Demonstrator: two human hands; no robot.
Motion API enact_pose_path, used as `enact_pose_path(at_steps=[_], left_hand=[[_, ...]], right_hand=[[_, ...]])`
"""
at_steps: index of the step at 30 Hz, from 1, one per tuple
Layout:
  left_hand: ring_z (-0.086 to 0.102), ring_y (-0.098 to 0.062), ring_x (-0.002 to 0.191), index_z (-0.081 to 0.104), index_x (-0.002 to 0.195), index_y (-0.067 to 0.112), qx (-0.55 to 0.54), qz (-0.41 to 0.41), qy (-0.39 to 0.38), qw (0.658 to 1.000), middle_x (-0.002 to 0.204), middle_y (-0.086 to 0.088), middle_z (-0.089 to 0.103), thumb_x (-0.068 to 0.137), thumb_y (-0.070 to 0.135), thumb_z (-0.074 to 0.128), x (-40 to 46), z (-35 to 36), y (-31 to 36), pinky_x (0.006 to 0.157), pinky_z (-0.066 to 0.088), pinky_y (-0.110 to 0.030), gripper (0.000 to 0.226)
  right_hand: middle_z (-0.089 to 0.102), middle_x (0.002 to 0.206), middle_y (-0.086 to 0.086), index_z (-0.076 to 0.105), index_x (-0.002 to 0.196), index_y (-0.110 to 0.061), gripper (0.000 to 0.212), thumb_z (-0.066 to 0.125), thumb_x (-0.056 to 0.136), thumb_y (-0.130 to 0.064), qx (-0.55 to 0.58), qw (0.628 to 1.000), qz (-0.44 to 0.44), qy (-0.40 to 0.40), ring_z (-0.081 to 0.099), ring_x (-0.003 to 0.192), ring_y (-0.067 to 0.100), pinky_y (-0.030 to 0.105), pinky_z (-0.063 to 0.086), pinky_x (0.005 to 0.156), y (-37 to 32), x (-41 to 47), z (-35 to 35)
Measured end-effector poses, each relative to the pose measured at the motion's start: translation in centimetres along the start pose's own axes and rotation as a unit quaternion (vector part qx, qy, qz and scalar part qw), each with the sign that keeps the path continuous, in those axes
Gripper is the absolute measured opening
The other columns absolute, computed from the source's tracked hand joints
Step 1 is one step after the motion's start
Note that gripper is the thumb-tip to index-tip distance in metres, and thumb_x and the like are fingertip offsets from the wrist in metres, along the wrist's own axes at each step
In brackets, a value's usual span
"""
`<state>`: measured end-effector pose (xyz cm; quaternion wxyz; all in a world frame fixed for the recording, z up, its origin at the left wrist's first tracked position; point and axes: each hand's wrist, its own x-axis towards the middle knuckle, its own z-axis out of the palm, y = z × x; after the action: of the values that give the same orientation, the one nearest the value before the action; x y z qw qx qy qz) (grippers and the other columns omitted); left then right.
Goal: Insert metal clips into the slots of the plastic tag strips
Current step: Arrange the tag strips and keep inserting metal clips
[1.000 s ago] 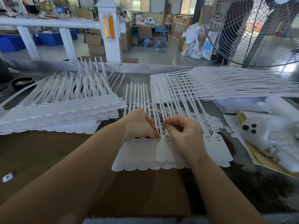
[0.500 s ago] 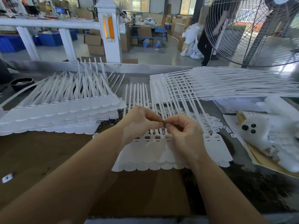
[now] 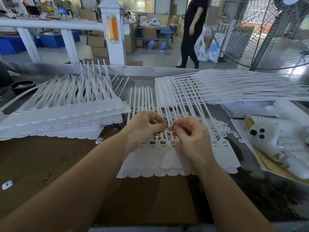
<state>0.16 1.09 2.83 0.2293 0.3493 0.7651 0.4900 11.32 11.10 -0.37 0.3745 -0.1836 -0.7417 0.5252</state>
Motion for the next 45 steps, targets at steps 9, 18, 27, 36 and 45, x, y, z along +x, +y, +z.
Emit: enact_pose_path(at_steps=[9,18,27,36,45], left_hand=[[0.065,-0.007,0.059,0.065,0.086,0.004,-0.076,-0.021,0.016,0.997,0.074,-0.009,0.068,0.087,0.003,0.063,0.1,0.7,0.2,0.056,0.052,-0.016,0.003],[0.068,-0.024,0.075,0.072,0.075,0.01,-0.032,0.011,0.033,0.999,0.073,-0.009,0.072,0.074,0.002,0.074,-0.5,0.8,0.2,0.079,0.057,-0.043,0.008],[0.069,-0.018,0.074,0.074,0.074,0.016,-0.019,-0.002,0.043,0.999,0.071,-0.003,0.072,0.074,0.01,0.078,-0.4,0.8,0.2,0.073,0.058,-0.032,0.007],[0.069,-0.018,0.065,0.067,0.079,0.009,-0.064,-0.01,-0.004,0.998,0.073,-0.009,0.071,0.074,-0.005,0.073,-0.5,0.9,0.1,0.068,0.058,-0.027,0.016],[0.062,-0.009,0.061,0.069,0.073,0.023,0.055,0.009,-0.04,0.998,0.077,-0.003,0.071,0.078,0.007,0.073,-0.3,1.3,0.9,0.054,0.045,-0.015,0.017]], right_hand=[[0.068,0.074,-0.008,0.065,0.079,-0.023,0.026,0.059,0.086,0.001,-0.002,1.0,-0.025,-0.016,0.065,0.073,0.002,0.011,0.049,0.066,-0.2,0.0,0.0],[0.069,0.074,-0.008,0.066,0.079,-0.024,0.024,0.061,0.085,-0.001,-0.009,1.0,-0.018,-0.007,0.066,0.075,0.004,0.013,0.05,0.067,-0.2,0.0,0.0],[0.066,0.078,-0.007,0.067,0.084,-0.016,0.016,0.059,0.087,-0.003,0.011,1.0,0.002,0.001,0.062,0.075,0.005,0.016,0.052,0.063,-0.2,-0.1,-0.1],[0.066,0.072,-0.012,0.069,0.081,-0.018,0.016,0.065,0.083,-0.002,-0.029,0.999,-0.019,0.033,0.059,0.068,-0.004,0.01,0.046,0.064,-0.6,-0.1,-0.5],[0.067,0.071,-0.004,0.068,0.075,-0.02,0.012,0.071,0.079,-0.009,-0.147,0.987,0.065,0.01,0.063,0.067,0.007,0.017,0.049,0.059,-1.1,0.8,-1.9]])
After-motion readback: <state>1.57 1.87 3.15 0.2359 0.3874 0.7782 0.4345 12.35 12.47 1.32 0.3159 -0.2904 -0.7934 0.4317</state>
